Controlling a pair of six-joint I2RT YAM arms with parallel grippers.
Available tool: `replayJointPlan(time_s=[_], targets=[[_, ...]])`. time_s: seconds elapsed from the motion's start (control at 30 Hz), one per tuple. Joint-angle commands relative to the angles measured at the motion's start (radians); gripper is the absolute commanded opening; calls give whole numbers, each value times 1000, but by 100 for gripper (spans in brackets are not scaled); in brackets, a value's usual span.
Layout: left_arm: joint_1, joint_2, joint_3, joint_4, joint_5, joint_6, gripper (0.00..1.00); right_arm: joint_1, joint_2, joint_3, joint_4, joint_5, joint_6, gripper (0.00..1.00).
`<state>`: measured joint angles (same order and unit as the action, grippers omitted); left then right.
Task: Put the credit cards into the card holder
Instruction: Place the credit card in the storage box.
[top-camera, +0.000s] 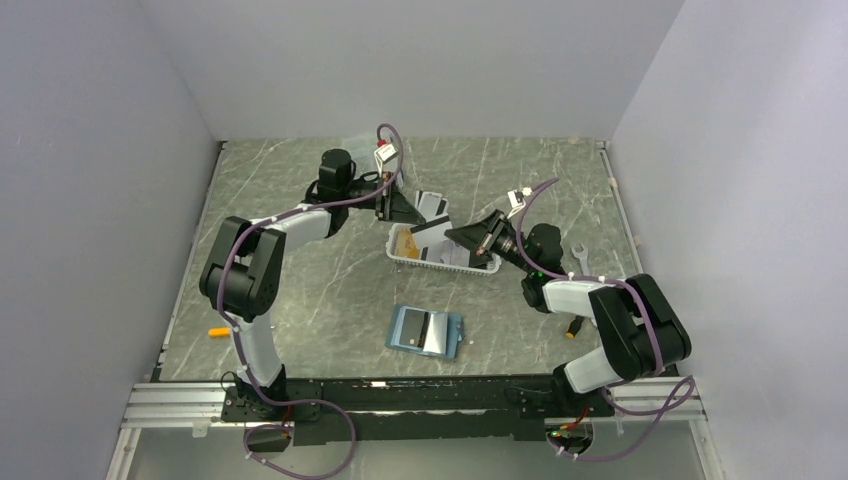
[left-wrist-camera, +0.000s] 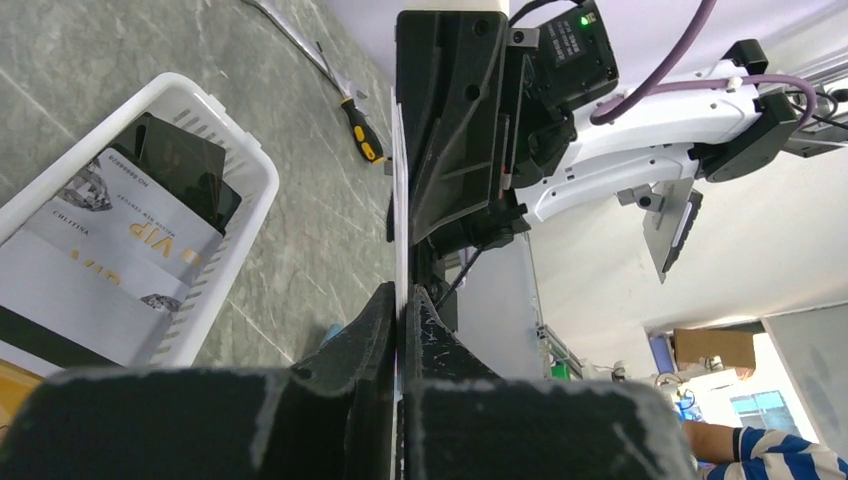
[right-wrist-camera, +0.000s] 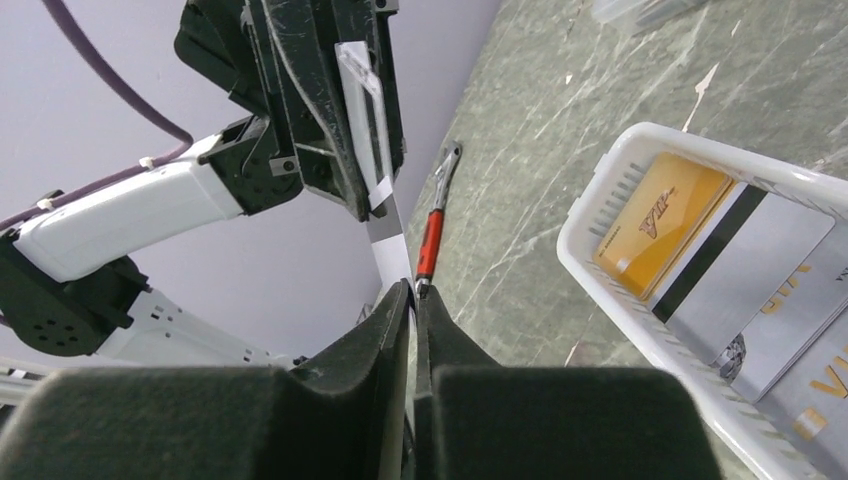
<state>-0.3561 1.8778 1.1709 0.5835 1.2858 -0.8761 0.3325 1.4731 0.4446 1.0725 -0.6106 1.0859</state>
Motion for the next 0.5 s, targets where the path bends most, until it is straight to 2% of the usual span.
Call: replayJointPlan(time_s=[0.0,0.03,0.13,0.2,0.33,0.47], targets=[[8,-26,19,-73,-5,85,4,-8,-40,-37,-17,28,-26,3],[10,-24,24,-117,-21,116,5,-11,-54,-45,-26,30,-33,0],[17,-15,58,-291,-81,235,7,-28,-106,-76,-67,35,-46,0],[17,-8,76,-345,-111,271,9,-41,-147,-94,-107,38,-64,0],[11,9,87,-336,-116,250,13,-57,-208,-104,-218,45,-114,0],[8,31,81,-261,-90,183,17,-76,-217,-117,-239,43,-122,0]])
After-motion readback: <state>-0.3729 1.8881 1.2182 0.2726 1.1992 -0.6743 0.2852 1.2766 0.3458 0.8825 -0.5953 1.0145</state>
